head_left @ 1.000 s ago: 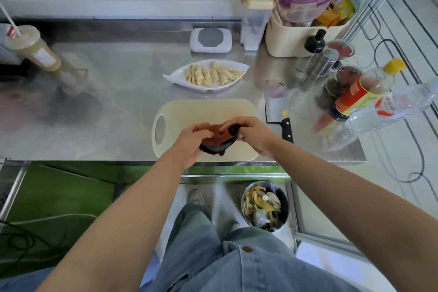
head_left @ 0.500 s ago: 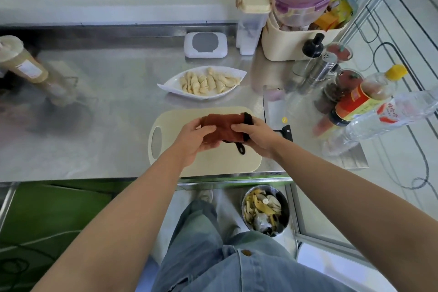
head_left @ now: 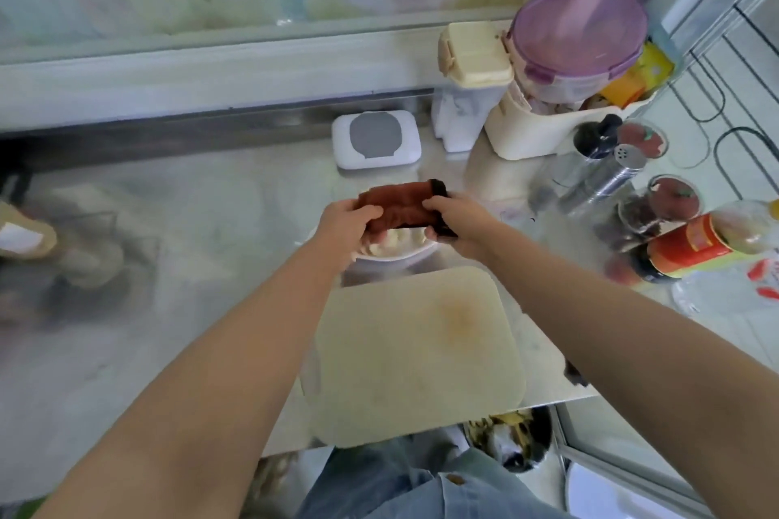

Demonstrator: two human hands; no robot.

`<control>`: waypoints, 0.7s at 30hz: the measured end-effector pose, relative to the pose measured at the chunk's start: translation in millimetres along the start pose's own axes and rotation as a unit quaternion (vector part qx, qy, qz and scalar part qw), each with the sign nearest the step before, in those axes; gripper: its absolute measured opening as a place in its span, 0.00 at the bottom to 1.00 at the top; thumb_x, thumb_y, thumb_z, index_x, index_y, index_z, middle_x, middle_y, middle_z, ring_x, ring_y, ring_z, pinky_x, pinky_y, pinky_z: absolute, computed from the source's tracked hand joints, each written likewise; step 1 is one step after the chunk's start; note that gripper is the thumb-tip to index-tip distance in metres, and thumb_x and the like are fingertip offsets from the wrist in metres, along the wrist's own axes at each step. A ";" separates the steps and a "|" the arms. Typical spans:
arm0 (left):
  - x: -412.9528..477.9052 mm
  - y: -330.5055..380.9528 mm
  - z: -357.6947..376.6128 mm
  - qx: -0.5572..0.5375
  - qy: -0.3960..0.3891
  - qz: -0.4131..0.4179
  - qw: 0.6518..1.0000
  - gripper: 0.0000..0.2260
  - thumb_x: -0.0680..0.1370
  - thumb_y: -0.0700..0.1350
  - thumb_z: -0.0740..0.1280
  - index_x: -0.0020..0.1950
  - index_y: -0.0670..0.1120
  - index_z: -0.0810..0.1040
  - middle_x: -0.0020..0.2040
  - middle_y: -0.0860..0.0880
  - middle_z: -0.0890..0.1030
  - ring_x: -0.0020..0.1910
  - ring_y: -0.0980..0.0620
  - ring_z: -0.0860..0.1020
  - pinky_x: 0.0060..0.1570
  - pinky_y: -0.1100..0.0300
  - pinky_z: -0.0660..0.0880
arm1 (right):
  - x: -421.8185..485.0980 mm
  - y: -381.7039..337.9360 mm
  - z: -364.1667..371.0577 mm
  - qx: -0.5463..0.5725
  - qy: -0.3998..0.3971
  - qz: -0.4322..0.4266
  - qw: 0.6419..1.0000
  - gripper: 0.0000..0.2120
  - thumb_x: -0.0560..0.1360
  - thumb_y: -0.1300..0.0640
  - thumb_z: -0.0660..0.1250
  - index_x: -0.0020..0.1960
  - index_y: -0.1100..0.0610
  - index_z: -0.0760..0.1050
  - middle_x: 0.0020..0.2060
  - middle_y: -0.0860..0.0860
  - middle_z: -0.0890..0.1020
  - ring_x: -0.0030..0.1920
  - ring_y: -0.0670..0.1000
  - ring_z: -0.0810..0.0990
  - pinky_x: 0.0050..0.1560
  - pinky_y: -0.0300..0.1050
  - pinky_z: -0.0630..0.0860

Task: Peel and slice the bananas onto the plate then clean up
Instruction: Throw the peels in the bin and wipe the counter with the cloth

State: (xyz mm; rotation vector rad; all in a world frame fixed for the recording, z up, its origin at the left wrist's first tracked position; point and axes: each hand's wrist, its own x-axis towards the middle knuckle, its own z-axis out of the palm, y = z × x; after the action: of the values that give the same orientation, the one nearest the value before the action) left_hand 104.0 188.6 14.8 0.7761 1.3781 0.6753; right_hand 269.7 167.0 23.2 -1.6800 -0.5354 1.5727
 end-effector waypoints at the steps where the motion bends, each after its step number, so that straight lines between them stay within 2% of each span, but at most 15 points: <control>1: 9.9 9.3 -1.7 0.007 0.005 -0.001 1.000 0.03 0.77 0.34 0.65 0.47 0.39 0.77 0.37 0.43 0.78 0.31 0.48 0.76 0.32 0.59 0.75 | 9.8 -7.4 6.1 -0.016 0.013 -0.006 1.000 0.03 0.77 0.64 0.62 0.48 0.57 0.73 0.38 0.53 0.74 0.35 0.49 0.73 0.29 0.37 0.72; 3: 31.8 24.8 -5.6 0.021 0.019 -0.003 1.000 0.03 0.77 0.35 0.66 0.45 0.41 0.78 0.35 0.44 0.78 0.27 0.50 0.76 0.30 0.60 0.73 | 30.2 -21.0 17.7 -0.020 0.031 -0.018 0.999 0.09 0.77 0.63 0.63 0.56 0.57 0.73 0.40 0.52 0.75 0.35 0.49 0.74 0.26 0.36 0.72; 5: 53.5 36.8 -9.5 0.024 0.031 -0.006 0.999 0.03 0.77 0.36 0.67 0.50 0.40 0.78 0.35 0.44 0.78 0.29 0.50 0.76 0.31 0.60 0.72 | 48.9 -33.3 27.7 0.009 0.043 -0.019 0.999 0.15 0.77 0.64 0.64 0.63 0.57 0.70 0.46 0.54 0.74 0.38 0.49 0.75 0.27 0.36 0.76; 7: 75.1 46.9 -12.5 0.004 0.038 -0.012 0.999 0.07 0.77 0.35 0.66 0.55 0.39 0.78 0.38 0.44 0.79 0.32 0.49 0.76 0.34 0.59 0.74 | 66.3 -44.3 36.5 0.035 0.045 -0.015 0.998 0.17 0.77 0.66 0.63 0.65 0.58 0.69 0.48 0.55 0.74 0.38 0.50 0.77 0.31 0.38 0.79; 12: 119.6 67.8 -14.9 -0.020 0.035 0.007 0.999 0.09 0.79 0.36 0.65 0.58 0.39 0.77 0.46 0.42 0.80 0.40 0.47 0.78 0.44 0.55 0.78 | 107.8 -69.0 49.6 0.052 0.050 -0.028 0.997 0.19 0.78 0.67 0.61 0.68 0.61 0.68 0.53 0.58 0.75 0.40 0.50 0.80 0.45 0.42 0.81; 14: 132.3 69.6 -14.6 0.023 0.034 0.021 0.999 0.09 0.79 0.37 0.64 0.58 0.37 0.77 0.46 0.43 0.79 0.39 0.47 0.77 0.46 0.55 0.77 | 119.2 -72.6 51.6 0.047 0.040 -0.034 0.997 0.20 0.78 0.69 0.60 0.69 0.62 0.68 0.56 0.59 0.75 0.44 0.51 0.79 0.50 0.43 0.80; 16: 140.4 68.6 -12.2 0.142 0.047 0.050 0.988 0.11 0.78 0.40 0.64 0.60 0.41 0.75 0.51 0.44 0.77 0.46 0.47 0.76 0.47 0.58 0.75 | 127.1 -71.0 52.6 0.008 0.038 -0.040 0.998 0.25 0.77 0.69 0.61 0.72 0.61 0.64 0.61 0.59 0.74 0.50 0.53 0.78 0.56 0.46 0.78; 18: 142.6 65.0 -10.7 0.299 0.068 0.109 0.946 0.21 0.78 0.42 0.65 0.71 0.46 0.68 0.63 0.45 0.68 0.59 0.46 0.71 0.59 0.56 0.71 | 131.1 -67.5 53.2 -0.100 0.065 -0.084 0.989 0.29 0.75 0.68 0.61 0.74 0.57 0.60 0.64 0.58 0.72 0.56 0.56 0.77 0.60 0.50 0.76; 19: 142.2 61.8 -10.8 0.382 0.079 0.156 0.907 0.25 0.77 0.43 0.65 0.73 0.49 0.65 0.68 0.44 0.64 0.65 0.45 0.67 0.64 0.54 0.67 | 131.0 -66.2 53.6 -0.172 0.085 -0.117 0.974 0.31 0.74 0.67 0.61 0.75 0.55 0.59 0.66 0.58 0.70 0.59 0.57 0.75 0.61 0.51 0.75; 21: 140.1 53.1 -11.2 0.529 0.076 0.243 0.809 0.26 0.78 0.45 0.65 0.75 0.52 0.64 0.75 0.44 0.58 0.71 0.42 0.61 0.67 0.50 0.64 | 129.8 -62.7 54.6 -0.294 0.115 -0.182 0.931 0.33 0.73 0.66 0.61 0.75 0.53 0.58 0.70 0.57 0.63 0.67 0.57 0.66 0.68 0.50 0.65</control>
State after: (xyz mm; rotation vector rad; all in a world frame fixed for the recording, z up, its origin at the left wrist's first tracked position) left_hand 106.2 333.4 -25.2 2.0576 1.6930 0.2866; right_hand 248.8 315.8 -11.3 -2.0128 -1.2019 0.9766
